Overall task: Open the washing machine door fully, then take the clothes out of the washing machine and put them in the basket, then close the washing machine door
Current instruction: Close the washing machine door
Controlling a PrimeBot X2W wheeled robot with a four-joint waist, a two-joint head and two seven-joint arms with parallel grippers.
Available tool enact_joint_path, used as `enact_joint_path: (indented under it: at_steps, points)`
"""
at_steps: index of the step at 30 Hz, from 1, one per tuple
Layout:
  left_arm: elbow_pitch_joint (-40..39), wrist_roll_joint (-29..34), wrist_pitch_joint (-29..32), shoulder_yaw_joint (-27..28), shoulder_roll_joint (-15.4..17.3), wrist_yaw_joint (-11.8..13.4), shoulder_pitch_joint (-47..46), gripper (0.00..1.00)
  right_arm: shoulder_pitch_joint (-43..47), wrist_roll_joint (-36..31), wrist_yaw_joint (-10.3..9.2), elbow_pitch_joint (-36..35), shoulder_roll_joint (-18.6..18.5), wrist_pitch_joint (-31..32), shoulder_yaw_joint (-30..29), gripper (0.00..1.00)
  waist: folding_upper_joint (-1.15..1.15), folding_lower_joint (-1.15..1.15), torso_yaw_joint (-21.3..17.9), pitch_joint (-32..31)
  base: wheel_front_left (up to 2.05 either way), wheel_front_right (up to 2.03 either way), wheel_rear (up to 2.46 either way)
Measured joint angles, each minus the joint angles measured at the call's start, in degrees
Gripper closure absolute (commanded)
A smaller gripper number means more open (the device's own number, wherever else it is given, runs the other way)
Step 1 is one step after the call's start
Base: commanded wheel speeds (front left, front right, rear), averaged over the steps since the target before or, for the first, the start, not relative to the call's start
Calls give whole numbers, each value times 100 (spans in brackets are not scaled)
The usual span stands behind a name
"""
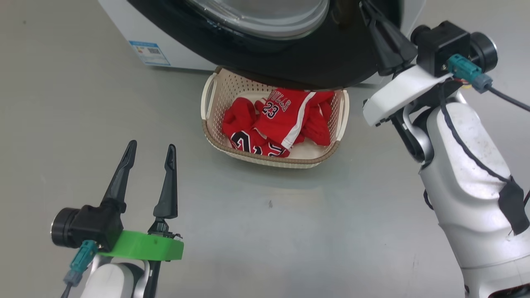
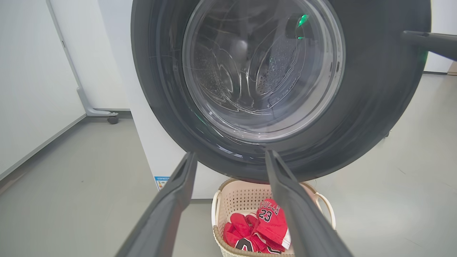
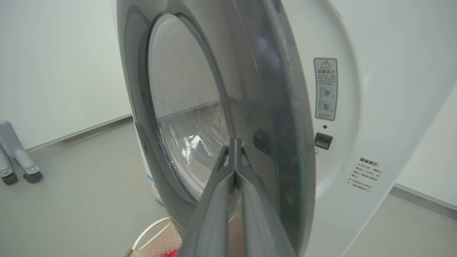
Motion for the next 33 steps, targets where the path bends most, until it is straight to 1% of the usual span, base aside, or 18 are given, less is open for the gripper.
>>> enact_joint_path:
  at_steps: [3,7,13,19,27,29,33]
  points:
    - [34,1,-2,-34,-31,-14,-88,0,-191,-1,1,103,-13,2,-22,100,0,0,75,146,0,0,0]
    - [93,11,-49,-110,-79,-94,-284,0,-451,-1,20,267,-80,4,-64,100,0,0,192,365,0,0,0]
    - [192,13,-53,-142,-119,-118,-431,0,-810,0,20,505,-143,2,-148,100,0,0,301,609,0,0,0]
    - [234,20,-101,-149,-158,-129,-521,0,-1089,-16,47,794,-215,5,-202,100,0,0,376,734,0,0,0]
    - [240,118,-102,-238,-204,-146,-676,0,-1773,-38,44,1149,-232,69,-318,100,0,0,448,936,0,0,0]
    - [240,120,-102,-261,-220,-147,-728,0,-1924,-38,33,1221,-249,68,-388,100,0,0,474,984,0,0,0]
    - [265,120,-114,-280,-226,-179,-805,0,-2231,-33,-74,1391,-305,63,-544,100,0,0,541,1073,0,0,0]
